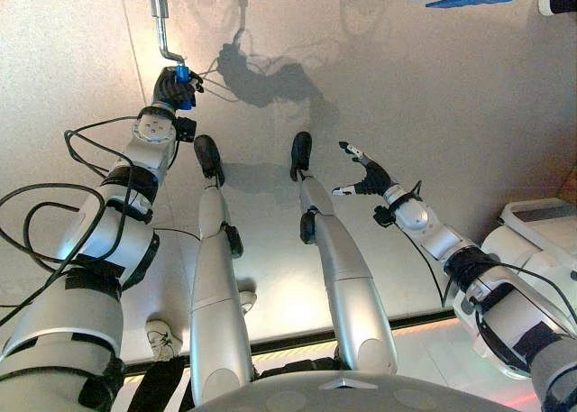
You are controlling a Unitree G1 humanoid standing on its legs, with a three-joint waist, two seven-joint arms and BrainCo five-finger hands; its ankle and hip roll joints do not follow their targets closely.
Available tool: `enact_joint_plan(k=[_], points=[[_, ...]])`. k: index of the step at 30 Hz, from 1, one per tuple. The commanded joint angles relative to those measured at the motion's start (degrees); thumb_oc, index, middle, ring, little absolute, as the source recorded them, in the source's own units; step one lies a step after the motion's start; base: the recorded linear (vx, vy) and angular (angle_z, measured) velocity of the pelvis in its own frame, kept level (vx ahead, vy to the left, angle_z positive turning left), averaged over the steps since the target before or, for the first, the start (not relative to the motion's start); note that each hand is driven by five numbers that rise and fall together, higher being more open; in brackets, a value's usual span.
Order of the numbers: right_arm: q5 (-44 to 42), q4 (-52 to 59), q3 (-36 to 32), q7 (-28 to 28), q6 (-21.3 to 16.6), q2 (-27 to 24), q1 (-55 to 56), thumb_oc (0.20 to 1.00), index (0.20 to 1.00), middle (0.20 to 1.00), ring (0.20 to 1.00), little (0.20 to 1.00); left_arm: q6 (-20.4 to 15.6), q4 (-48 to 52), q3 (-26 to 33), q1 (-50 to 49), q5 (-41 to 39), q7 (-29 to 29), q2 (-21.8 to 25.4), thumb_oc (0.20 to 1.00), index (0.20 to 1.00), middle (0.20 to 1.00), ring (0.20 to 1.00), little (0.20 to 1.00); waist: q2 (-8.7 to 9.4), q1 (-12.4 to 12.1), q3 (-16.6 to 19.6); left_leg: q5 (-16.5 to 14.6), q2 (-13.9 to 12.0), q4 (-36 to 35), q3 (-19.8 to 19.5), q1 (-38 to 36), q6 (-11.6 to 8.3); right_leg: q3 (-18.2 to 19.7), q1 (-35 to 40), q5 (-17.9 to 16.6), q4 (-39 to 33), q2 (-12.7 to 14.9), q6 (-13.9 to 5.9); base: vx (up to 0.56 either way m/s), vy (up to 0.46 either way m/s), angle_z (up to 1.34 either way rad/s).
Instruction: Raise the hospital bed
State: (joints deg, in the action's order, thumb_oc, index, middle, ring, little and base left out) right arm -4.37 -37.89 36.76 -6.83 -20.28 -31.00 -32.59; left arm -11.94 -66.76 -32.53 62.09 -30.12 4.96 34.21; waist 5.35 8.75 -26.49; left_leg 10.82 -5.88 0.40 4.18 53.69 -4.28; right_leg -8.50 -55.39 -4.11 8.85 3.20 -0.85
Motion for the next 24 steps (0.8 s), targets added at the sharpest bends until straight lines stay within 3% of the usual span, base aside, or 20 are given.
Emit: enact_joint_plan(k=[1,15,24], points=[[1.46,4.06,-0.54,-0.28,-0.44,-1.63,1.05,1.0,1.0,1.0,1.0,1.0,-1.76,1.89,0.11,2.71,1.09,-0.16,0.48,0.2,0.2,0.2,0.2,0.2,1.55,-0.75,-3.25,-6.57,3.25,2.07,1.14,-6.36,1.56,2.83,2.1,-4.72,-1.98,-1.4,-7.3,0.0,0.0,0.0],[1.64,3.29,-0.18,-0.14,-0.25,-1.53,1.51,1.0,1.0,1.0,1.0,1.0,-2.31,4.12,-1.66,4.66,1.22,0.11,-0.17,0.2,0.2,0.2,0.2,0.2,1.3,-0.7,-3.26,-6.49,3.18,2.1,1.25,-6.67,1.44,2.93,2.08,-4.63,-1.74,-1.53,-7.15,0.0,0.0,0.0],[0.69,1.0,0.79,0.1,0.13,-1.06,1.86,1.0,1.0,1.0,1.0,1.0,-3.9,12.49,-6.47,5.81,-1.06,-0.47,-1.37,0.2,0.2,0.2,0.2,0.2,0.66,-0.71,-3.26,-6.47,3.29,2.58,1.32,-7.03,1.37,2.91,2.07,-4.58,-1.05,-1.53,-6.98,0.0,0.0,0.0]])
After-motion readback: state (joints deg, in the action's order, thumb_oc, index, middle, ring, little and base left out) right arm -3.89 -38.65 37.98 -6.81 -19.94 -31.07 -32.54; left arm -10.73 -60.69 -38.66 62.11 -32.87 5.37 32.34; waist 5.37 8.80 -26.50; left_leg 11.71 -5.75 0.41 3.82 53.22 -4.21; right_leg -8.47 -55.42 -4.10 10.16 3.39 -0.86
